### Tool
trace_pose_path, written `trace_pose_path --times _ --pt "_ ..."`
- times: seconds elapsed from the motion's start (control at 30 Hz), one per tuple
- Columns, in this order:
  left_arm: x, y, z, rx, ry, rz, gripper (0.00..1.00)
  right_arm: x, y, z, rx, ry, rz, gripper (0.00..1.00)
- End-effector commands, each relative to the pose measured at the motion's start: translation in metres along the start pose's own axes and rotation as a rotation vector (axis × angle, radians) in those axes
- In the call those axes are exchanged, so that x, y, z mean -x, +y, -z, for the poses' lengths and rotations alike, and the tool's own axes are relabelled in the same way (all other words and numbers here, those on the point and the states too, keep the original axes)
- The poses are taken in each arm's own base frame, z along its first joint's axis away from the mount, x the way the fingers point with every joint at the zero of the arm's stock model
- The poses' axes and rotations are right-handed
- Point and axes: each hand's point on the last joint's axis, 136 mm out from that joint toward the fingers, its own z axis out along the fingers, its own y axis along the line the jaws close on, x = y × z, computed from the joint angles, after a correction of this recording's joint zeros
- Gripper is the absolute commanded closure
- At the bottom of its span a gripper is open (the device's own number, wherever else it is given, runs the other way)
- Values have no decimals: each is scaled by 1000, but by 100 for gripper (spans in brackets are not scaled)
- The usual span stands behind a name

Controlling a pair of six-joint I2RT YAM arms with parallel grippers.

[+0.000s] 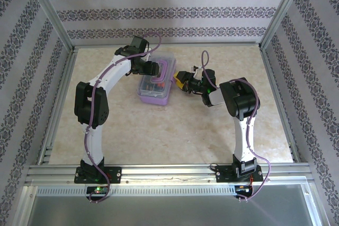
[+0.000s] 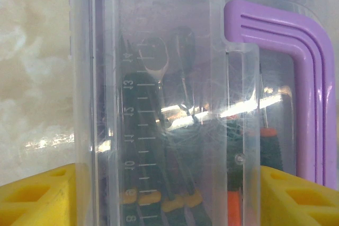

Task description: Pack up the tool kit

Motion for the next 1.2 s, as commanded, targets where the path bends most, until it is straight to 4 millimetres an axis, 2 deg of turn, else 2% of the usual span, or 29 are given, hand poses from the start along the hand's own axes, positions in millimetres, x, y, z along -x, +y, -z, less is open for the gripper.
trace_pose_path --times 0.0,0.17,0.53,0.93,1.17 --pt "-96 21 -66 46 350 71 65 -12 -38 -2 -100 14 -49 51" --pt "-95 20 -65 44 343 69 65 -11 -38 0 -103 9 -56 51" --pt "-95 21 -65 48 343 69 65 4 -35 19 -182 -11 -35 48" --pt "-93 19 -63 40 336 69 65 5 -11 6 -147 5 7 47" --pt "-94 19 -63 38 340 70 65 10 -17 25 -195 -35 2 48"
